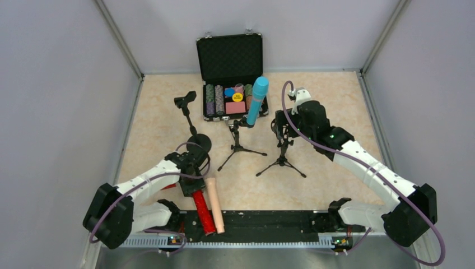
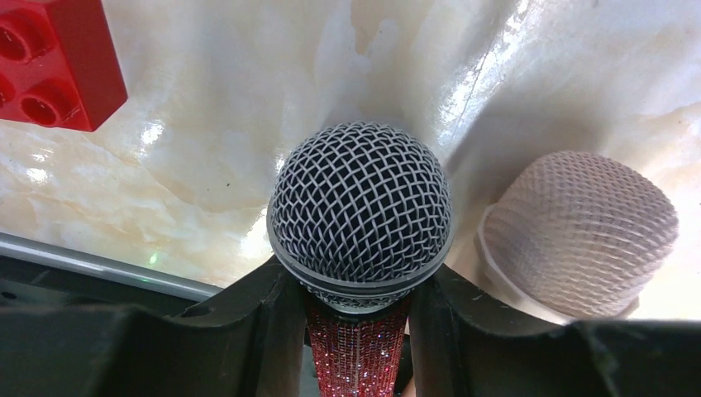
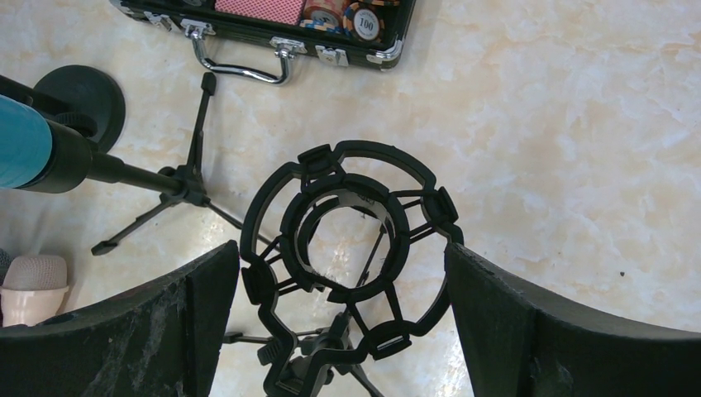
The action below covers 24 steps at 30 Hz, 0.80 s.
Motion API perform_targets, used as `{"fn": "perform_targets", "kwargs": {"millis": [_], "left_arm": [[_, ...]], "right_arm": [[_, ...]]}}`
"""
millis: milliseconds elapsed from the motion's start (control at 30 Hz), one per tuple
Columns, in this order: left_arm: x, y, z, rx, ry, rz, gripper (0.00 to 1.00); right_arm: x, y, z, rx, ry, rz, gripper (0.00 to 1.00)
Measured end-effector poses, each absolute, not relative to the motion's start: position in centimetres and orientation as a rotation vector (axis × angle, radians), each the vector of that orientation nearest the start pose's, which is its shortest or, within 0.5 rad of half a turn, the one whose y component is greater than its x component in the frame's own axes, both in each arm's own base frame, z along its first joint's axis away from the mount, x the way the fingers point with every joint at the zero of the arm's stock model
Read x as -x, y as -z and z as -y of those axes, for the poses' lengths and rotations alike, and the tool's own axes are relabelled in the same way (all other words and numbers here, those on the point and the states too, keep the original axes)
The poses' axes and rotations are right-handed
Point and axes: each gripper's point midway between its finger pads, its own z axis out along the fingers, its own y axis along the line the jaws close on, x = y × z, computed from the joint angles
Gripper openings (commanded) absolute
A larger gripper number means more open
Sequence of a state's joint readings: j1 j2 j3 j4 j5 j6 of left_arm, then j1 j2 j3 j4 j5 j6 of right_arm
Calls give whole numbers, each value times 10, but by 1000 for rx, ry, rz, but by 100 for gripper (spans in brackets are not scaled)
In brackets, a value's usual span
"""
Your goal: Attach the microphones to the stand
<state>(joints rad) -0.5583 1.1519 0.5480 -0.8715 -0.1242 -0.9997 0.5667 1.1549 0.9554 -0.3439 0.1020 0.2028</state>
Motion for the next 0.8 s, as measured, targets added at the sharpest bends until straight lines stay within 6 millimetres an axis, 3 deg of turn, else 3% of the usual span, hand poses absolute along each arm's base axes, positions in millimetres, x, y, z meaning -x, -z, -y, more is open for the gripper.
{"fn": "perform_targets", "kwargs": {"millis": [33, 133, 300, 567, 800], "left_arm": [[-121, -11, 91, 655, -31, -2913, 36], [-121, -11, 91, 642, -30, -2914, 16], [-121, -12, 91, 616, -22, -2914, 1], [-129, -24, 93, 566, 47, -2851, 0], [-151, -56, 96, 543, 156, -2689, 0]], "right_arm": [[-307, -201, -184, 325, -351, -2106, 91], [-307, -201, -184, 326, -353, -2106, 91], [-306, -201, -185, 331, -360, -2106, 91], [-306, -203, -188, 338, -379, -2101, 91], [-305, -203, -190, 342, -389, -2102, 91]]}}
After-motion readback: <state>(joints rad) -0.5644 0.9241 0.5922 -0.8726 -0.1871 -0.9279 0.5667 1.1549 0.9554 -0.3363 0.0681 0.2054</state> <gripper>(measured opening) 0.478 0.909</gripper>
